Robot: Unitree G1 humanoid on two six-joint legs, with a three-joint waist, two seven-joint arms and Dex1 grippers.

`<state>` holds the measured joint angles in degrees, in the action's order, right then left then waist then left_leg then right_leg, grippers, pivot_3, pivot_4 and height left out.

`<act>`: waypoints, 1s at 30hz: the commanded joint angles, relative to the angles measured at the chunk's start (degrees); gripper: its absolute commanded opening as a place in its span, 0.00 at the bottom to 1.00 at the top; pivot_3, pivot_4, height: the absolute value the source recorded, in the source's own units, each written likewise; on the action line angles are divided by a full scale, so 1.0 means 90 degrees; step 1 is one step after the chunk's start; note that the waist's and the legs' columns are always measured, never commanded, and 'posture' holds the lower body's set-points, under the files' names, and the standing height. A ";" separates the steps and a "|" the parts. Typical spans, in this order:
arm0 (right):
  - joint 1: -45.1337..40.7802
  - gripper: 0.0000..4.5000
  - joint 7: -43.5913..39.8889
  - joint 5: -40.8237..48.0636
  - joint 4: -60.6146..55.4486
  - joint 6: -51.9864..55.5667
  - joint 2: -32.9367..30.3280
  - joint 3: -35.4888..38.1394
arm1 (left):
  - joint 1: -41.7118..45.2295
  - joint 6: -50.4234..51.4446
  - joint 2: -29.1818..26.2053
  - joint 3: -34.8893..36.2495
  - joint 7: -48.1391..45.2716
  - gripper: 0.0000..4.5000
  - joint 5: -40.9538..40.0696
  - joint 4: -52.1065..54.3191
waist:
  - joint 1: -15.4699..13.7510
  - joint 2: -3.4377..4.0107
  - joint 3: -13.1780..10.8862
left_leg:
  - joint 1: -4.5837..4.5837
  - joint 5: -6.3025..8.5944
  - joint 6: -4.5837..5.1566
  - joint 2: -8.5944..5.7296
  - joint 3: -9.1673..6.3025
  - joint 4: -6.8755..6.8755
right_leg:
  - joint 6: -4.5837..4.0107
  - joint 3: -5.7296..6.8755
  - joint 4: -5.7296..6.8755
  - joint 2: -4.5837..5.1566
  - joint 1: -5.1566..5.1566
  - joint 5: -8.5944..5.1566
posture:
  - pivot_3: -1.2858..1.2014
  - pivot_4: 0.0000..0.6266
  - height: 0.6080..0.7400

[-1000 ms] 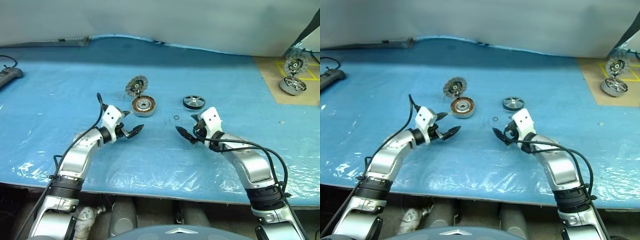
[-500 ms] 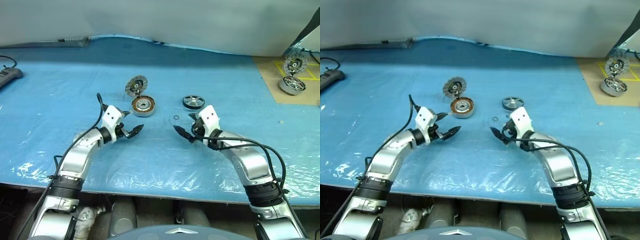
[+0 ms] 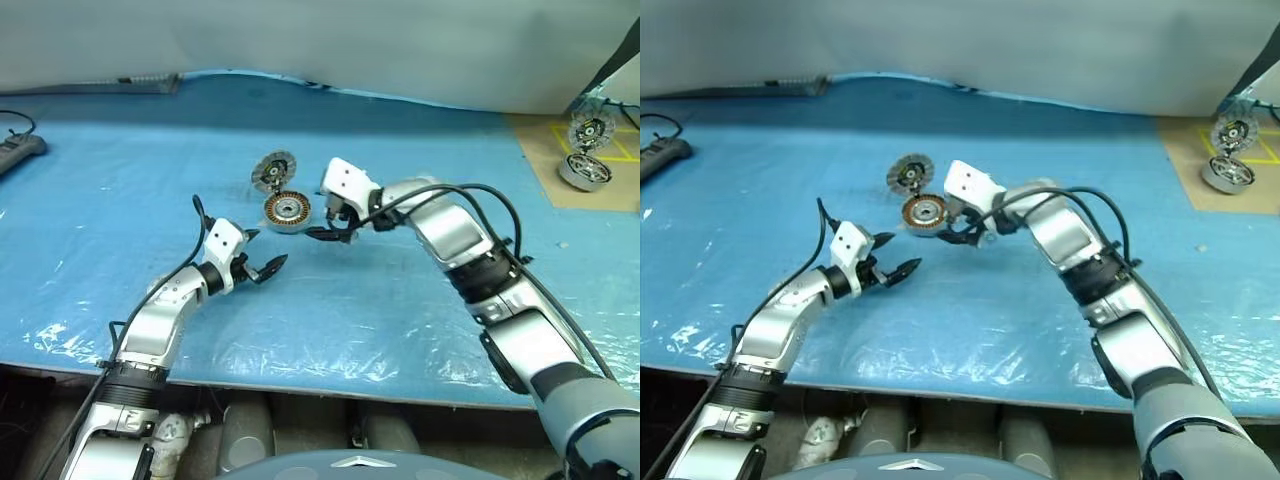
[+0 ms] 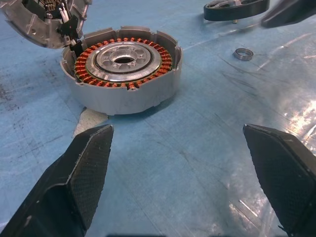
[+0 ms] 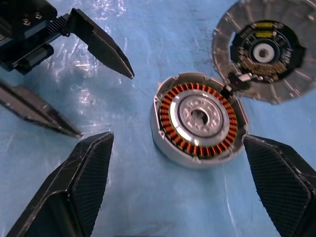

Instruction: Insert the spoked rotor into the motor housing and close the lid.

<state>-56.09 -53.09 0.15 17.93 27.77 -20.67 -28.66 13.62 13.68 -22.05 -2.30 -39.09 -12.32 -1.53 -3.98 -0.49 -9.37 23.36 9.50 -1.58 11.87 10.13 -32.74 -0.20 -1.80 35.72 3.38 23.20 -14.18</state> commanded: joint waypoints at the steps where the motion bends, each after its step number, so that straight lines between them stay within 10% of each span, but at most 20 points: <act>1: -0.0574 0.99 -0.0208 -0.0481 0.1120 -0.0940 0.0425 -0.0333 | -0.0075 -0.0012 0.0015 0.0063 0.0067 1.00 -0.0074 0.0348 | 0.0004 0.0000 0.0000 | 0.0004 0.0000 0.0000 0.0003 -0.0002 0.0000 | -0.0003 0.0001 0.0000 0.0000 0.0001 -0.0002 | 0.52 0.24 1.00; 24: -0.1805 0.99 -0.0102 -0.1989 0.5435 -0.3319 0.1708 -0.0219 | -0.0222 0.0018 0.0151 0.0016 0.0228 1.00 -0.0090 0.0573 | 0.0011 0.0002 -0.0001 | 0.0024 -0.0001 0.0004 0.0017 -0.0013 -0.0016 | -0.0050 0.0021 0.0022 -0.0001 0.0011 -0.0028 | 0.52 0.24 1.00; 30: -0.1803 0.65 -0.0166 -0.2252 0.5770 -0.3383 0.1750 -0.0225 | -0.0306 -0.0014 0.0158 0.0053 0.0272 1.00 -0.0084 0.0614 | -0.0004 0.0004 -0.0001 | 0.0019 0.0000 0.0005 0.0017 -0.0013 -0.0019 | -0.0054 0.0022 0.0028 0.0000 0.0007 -0.0030 | 0.52 0.24 1.00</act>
<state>-72.76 -53.38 -18.44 67.94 -2.97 -4.96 -30.32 10.93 14.26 -20.65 -2.39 -36.77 -12.51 1.78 -4.02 -0.45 -9.38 23.54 9.49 -1.53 12.01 10.02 -32.92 -0.69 -1.61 35.97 3.39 23.26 -14.45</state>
